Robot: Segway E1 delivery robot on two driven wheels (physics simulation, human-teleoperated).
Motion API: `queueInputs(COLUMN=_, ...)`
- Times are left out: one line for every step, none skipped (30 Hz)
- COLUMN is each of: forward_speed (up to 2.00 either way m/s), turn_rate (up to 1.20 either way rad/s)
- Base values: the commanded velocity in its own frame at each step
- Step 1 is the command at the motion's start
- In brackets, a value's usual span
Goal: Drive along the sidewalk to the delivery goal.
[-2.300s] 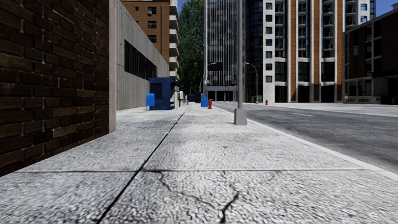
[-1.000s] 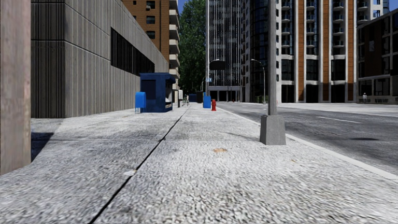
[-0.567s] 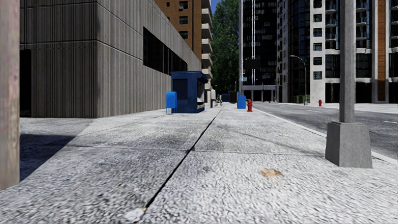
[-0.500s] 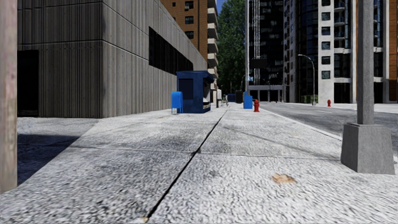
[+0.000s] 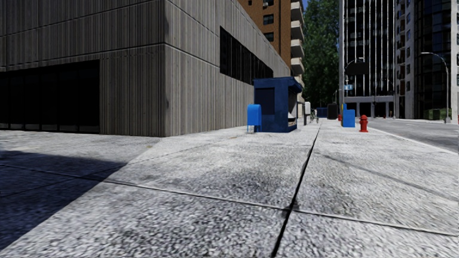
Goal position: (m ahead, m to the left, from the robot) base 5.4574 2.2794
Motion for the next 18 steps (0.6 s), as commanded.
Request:
queueInputs(forward_speed=2.0, turn_rate=0.54)
queueInputs(forward_speed=2.0, turn_rate=0.54)
queueInputs(forward_speed=2.0, turn_rate=0.54)
queueInputs(forward_speed=2.0, turn_rate=0.54)
queueInputs(forward_speed=2.0, turn_rate=0.54)
queueInputs(forward_speed=2.0, turn_rate=0.54)
queueInputs(forward_speed=2.0, turn_rate=0.54)
queueInputs(forward_speed=2.0, turn_rate=0.55)
queueInputs(forward_speed=2.0, turn_rate=0.55)
queueInputs(forward_speed=2.0, turn_rate=0.56)
queueInputs(forward_speed=2.0, turn_rate=0.56)
queueInputs(forward_speed=2.0, turn_rate=0.56)
queueInputs(forward_speed=2.0, turn_rate=0.56)
queueInputs(forward_speed=2.0, turn_rate=0.56)
queueInputs(forward_speed=2.0, turn_rate=0.56)
queueInputs(forward_speed=2.0, turn_rate=0.56)
queueInputs(forward_speed=2.0, turn_rate=0.56)
queueInputs(forward_speed=2.0, turn_rate=0.56)
